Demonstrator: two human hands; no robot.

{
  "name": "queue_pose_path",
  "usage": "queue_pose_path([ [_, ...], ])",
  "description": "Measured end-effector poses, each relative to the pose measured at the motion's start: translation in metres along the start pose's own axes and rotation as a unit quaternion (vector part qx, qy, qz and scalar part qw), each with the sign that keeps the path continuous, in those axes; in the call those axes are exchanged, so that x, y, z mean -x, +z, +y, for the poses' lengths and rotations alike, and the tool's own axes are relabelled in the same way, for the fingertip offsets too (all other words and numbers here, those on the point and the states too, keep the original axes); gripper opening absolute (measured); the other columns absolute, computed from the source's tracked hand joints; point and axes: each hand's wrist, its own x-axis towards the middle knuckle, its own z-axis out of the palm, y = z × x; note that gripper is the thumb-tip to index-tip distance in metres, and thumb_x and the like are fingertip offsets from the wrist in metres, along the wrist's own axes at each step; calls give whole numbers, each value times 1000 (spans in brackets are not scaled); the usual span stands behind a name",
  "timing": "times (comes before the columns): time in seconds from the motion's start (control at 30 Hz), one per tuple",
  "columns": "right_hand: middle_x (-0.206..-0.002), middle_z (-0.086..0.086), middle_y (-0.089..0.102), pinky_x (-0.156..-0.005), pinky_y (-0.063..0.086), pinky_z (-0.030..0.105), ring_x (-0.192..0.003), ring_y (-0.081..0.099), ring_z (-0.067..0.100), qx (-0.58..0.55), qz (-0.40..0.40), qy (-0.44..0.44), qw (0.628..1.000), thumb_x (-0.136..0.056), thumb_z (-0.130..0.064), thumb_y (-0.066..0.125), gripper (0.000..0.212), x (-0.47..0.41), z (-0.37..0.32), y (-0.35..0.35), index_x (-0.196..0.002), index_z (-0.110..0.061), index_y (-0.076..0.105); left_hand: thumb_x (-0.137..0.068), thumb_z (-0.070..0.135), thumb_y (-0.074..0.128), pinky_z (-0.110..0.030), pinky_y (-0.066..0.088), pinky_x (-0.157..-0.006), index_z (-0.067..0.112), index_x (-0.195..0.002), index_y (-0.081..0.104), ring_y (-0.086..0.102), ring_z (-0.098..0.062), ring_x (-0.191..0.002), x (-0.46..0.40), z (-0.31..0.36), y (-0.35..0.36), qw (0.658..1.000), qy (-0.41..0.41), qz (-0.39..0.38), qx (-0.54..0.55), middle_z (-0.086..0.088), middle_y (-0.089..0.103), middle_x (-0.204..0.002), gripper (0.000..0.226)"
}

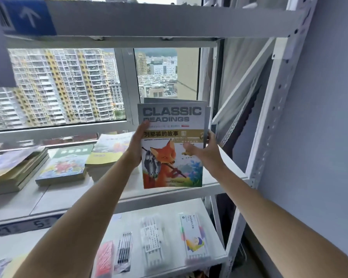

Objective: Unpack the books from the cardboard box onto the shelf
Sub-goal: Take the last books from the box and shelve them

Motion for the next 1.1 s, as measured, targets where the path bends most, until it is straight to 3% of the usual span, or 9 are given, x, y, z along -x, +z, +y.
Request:
queue_pose_path([
  [0.2,-112,-4,64,-86,58,51,-105,66,19,37,-27,-14,999,-57,-13,89,80,-50,36,0,-122,-23,43,-59,71,75,-58,49,-96,-4,-136,47,62,-49,-109,-32,-30,-22,997,18,53,-59,-35,60,-125,111],
  [0.4,-129,19,54,-88,58,47,-117,61,31,22,-93,-14,995,-62,4,84,89,-73,63,-3,-136,-9,35,-60,73,74,-50,53,-93,-2,-138,42,64,-40,-112,-47,-55,-43,994,31,39,-101,-24,63,-124,113],
  [0.5,-123,11,63,-90,58,34,-111,66,16,36,-114,8,993,-67,5,81,85,-74,79,2,-139,-6,38,-59,71,76,-42,57,-83,-7,-140,34,66,-37,-106,-57,-54,-53,993,53,22,-104,-22,63,-120,120],
  [0.63,-101,-23,73,-78,56,13,-95,68,-5,51,-61,51,996,-68,-6,85,66,-54,113,10,-119,-35,54,-59,67,78,-46,57,-83,-10,-137,34,64,-41,-106,-59,-66,-51,997,54,21,-55,-26,61,-118,118],
  [0.83,-104,-28,71,-72,52,6,-96,68,-6,3,-39,41,998,-72,-11,80,60,-57,117,20,-103,-59,60,-59,60,82,-47,59,-77,-12,-132,40,64,-42,-97,-72,-65,-46,997,61,44,-22,-34,58,-114,111],
  [0.9,-102,-24,73,-74,54,10,-94,70,-3,-13,-25,52,998,-71,-13,82,56,-63,114,20,-102,-55,62,-58,59,83,-49,58,-78,-10,-130,43,64,-41,-95,-86,-57,-44,998,43,44,-14,-34,58,-114,108],
  [0.97,-104,-11,76,-83,58,28,-96,72,9,-53,-25,104,993,-68,-17,84,50,-74,104,22,-107,-42,65,-63,56,80,-55,55,-83,-6,-125,52,65,-42,-94,-106,-45,-46,999,-7,43,0,-35,61,-114,92],
  [1.03,-107,4,76,-88,58,45,-97,74,25,-103,-50,193,974,-67,-20,85,53,-92,90,24,-116,-24,64,-78,55,67,-47,58,-79,-1,-122,59,67,-38,-88,-132,-36,-54,995,-96,38,-9,-31,67,-108,72],
  [1.1,-103,12,77,-76,61,45,-87,75,31,-119,-77,278,950,-68,-19,84,45,-112,77,24,-111,-16,68,-91,53,53,-35,58,-69,3,-113,62,68,-31,-75,-154,-31,-63,982,-187,22,-31,-21,70,-95,56],
])
